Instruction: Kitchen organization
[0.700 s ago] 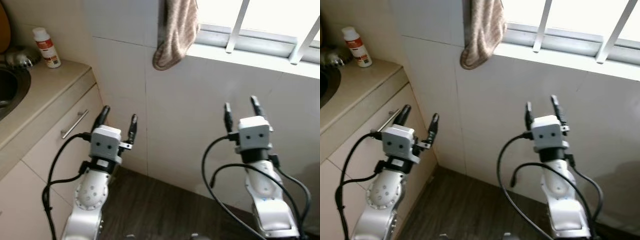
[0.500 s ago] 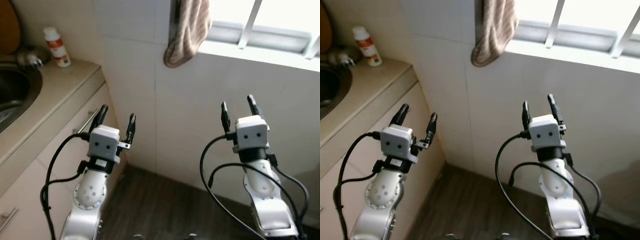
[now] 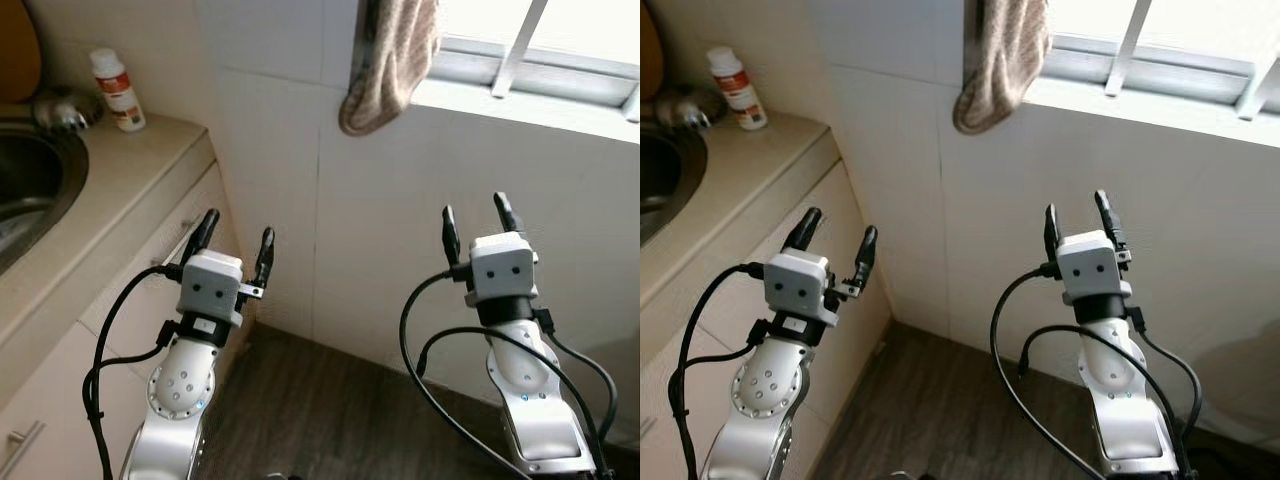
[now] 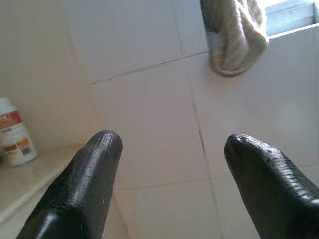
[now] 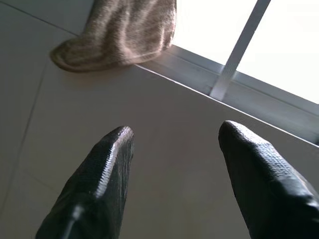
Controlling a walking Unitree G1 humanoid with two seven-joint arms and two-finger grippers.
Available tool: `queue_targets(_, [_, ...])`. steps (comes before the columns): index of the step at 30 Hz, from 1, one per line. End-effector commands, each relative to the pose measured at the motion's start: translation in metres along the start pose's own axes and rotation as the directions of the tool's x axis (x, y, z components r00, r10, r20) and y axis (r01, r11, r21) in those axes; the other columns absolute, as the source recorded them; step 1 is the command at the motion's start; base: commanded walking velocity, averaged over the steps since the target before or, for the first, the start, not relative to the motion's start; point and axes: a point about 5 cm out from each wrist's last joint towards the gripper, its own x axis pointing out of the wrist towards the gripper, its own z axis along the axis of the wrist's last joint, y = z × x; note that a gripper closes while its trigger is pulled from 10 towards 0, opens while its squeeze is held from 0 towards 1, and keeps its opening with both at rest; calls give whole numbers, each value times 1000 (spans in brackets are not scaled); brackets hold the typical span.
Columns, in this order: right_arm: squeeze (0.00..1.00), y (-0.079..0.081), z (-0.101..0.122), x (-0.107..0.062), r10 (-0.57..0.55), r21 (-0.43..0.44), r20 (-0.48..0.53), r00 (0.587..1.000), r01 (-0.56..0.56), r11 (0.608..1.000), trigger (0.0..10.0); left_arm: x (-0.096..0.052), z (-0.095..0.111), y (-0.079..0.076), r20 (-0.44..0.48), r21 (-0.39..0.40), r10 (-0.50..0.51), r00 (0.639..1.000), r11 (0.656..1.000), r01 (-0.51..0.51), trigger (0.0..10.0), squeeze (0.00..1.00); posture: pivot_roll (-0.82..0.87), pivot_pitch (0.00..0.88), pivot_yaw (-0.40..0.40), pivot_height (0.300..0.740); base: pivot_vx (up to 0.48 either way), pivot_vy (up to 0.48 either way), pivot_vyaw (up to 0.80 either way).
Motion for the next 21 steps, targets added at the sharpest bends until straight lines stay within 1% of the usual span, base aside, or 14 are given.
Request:
queue_targets(1, [0, -5, 0, 1, -14, -12, 2, 1000, 14, 1000, 10000, 0, 2, -3, 5, 0, -13, 1000, 1000, 13, 10000, 0, 3, 57, -1, 740, 0, -480, -800])
queue_targets(4, [0, -5, 0, 1, -14, -13, 2, 1000, 14, 1000, 10000, 0, 2, -3, 5, 0, -12, 1000, 1000, 12, 10000, 0, 4, 57, -2, 740, 0, -480, -800])
queue_targets(9, [0, -5, 0, 1, -13, -15, 1, 1000, 13, 1000, 10000, 1, 2, -3, 7, -1, -10, 1000, 1000, 10, 10000, 0, 2, 59, -2, 740, 0, -480, 0])
queue_targets(10, [0, -6, 0, 2, -14, -16, 1, 1000, 14, 1000, 10000, 1, 2, -3, 15, -13, -5, 1000, 1000, 5, 10000, 0, 2, 59, -2, 740, 0, 0, -800])
queue_targets(12, [0, -6, -1, 2, -15, -16, 0, 1000, 15, 1000, 10000, 1, 2, -3, 10, -11, -3, 1000, 1000, 3, 10000, 0, 1, 59, -3, 740, 0, 0, -800])
queue_targets(16, [0, -7, -1, 2, -19, -14, -5, 1000, 19, 1000, 10000, 1, 2, -3, 9, -11, -2, 1000, 1000, 2, 10000, 0, 0, 59, -3, 740, 0, 0, 0])
queue_targets(17, [0, -7, -3, 2, -26, -7, -16, 1000, 26, 1000, 10000, 1, 1, -3, -7, -15, -5, 1000, 1000, 4, 10000, 0, 0, 59, -3, 740, 0, 0, 0])
queue_targets(21, [0, -9, -5, 2, -39, 4, -34, 999, 39, 999, 10000, 1, 0, -4, -16, -26, -8, 1000, 1000, 7, 10000, 0, -1, 61, -3, 740, 0, 480, 0])
